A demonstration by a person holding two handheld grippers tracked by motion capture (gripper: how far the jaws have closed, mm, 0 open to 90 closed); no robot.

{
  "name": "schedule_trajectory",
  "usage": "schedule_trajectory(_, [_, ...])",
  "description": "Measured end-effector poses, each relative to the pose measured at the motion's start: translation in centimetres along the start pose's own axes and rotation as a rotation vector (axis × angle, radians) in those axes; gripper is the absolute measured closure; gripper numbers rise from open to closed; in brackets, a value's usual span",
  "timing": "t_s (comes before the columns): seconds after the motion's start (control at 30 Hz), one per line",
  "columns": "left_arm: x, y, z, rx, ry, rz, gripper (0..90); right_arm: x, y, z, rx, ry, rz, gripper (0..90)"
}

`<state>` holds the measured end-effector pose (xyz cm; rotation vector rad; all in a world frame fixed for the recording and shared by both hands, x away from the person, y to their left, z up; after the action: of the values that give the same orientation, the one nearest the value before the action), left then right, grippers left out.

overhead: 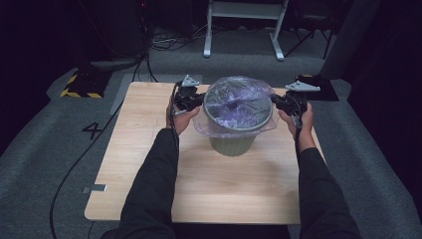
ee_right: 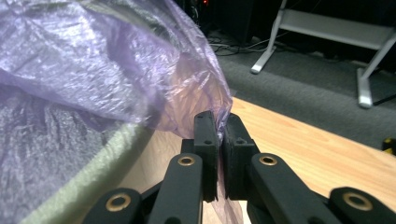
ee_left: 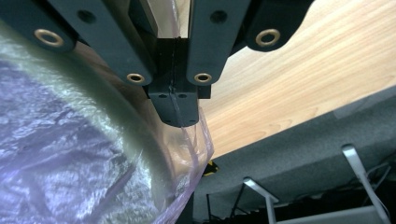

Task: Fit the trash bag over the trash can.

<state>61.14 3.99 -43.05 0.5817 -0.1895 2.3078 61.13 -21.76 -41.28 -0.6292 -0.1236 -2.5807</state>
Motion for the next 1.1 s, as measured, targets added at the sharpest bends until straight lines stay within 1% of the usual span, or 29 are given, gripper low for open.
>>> schedule_trajectory(0.07, [-0.2, -0.2, -0.4, 0.015, -0.011, -0.004, 89.9, -0.6, 0.1, -0.4, -0.026, -0.018, 0.010, 86.3])
schedule_trajectory(0.13, [-0.4, -0.4, -0.8, 0.031, -0.016, -0.004, 89.9, -1.1, 0.0, -0.8, -0.058, -0.025, 0.030, 85.9])
schedule_trajectory(0.2, [-0.6, -0.4, -1.3, 0.035, -0.024, -0.011, 89.9, -1.5, -0.1, -1.3, -0.069, -0.036, 0.036, 85.7])
schedule_trajectory(0.3, [-0.9, -0.4, -2.3, 0.038, -0.049, -0.020, 90.0, -1.9, -0.2, -2.1, -0.069, -0.056, 0.045, 85.7])
schedule_trajectory(0.33, [-1.0, -0.4, -2.6, 0.046, -0.052, -0.024, 89.9, -2.0, -0.1, -2.4, -0.071, -0.065, 0.043, 85.7])
schedule_trajectory(0.37, [-1.1, -0.5, -2.9, 0.064, -0.056, -0.027, 89.9, -2.1, -0.1, -2.7, -0.076, -0.072, 0.049, 85.7])
schedule_trajectory(0.43, [-1.0, -0.6, -3.4, 0.077, -0.050, -0.035, 89.9, -2.4, 0.0, -3.5, -0.076, -0.093, 0.049, 85.5])
schedule_trajectory(0.5, [-1.1, -0.8, -4.2, 0.080, -0.071, -0.030, 89.9, -2.6, -0.2, -4.2, -0.083, -0.108, 0.071, 85.2])
schedule_trajectory(0.53, [-1.1, -0.8, -4.5, 0.087, -0.081, -0.038, 89.9, -2.6, -0.2, -4.6, -0.079, -0.114, 0.072, 84.9])
schedule_trajectory(0.57, [-1.1, -0.9, -4.9, 0.087, -0.087, -0.039, 89.9, -2.7, -0.2, -5.0, -0.076, -0.121, 0.078, 84.9])
schedule_trajectory(0.6, [-1.2, -0.9, -5.2, 0.095, -0.089, -0.040, 89.9, -2.8, -0.2, -5.3, -0.079, -0.126, 0.085, 84.7])
schedule_trajectory(0.73, [-1.3, -0.9, -6.6, 0.093, -0.122, -0.038, 89.9, -3.0, -0.2, -6.5, -0.095, -0.140, 0.100, 84.3])
schedule_trajectory(0.8, [-1.3, -1.0, -7.2, 0.088, -0.142, -0.034, 89.9, -3.0, -0.3, -6.9, -0.095, -0.143, 0.115, 84.4])
schedule_trajectory(0.9, [-1.4, -1.0, -7.8, 0.093, -0.155, -0.035, 89.9, -3.2, -0.3, -7.7, -0.086, -0.167, 0.112, 85.7])
schedule_trajectory(1.0, [-1.8, -0.6, -8.3, 0.077, -0.179, -0.047, 89.9, -3.4, -0.3, -8.4, -0.091, -0.185, 0.117, 86.6])
schedule_trajectory(1.03, [-1.9, -0.4, -8.5, 0.064, -0.188, -0.050, 89.9, -3.5, -0.3, -8.6, -0.090, -0.191, 0.116, 86.6])
schedule_trajectory(1.1, [-1.9, -0.2, -8.6, 0.052, -0.194, -0.053, 90.0, -3.5, -0.3, -8.9, -0.092, -0.192, 0.125, 86.5])
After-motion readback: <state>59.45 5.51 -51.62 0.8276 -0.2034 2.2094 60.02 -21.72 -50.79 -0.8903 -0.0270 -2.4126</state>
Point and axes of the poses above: each handheld gripper's, and its own axes: x roughly backward along the jaws, z roughly out of its top, y roughly to its right, the point moved 10 cm from there along -x, roughly forward along the jaws, and after that the axes turned 4 degrees about -x, right-handed, at the moved point
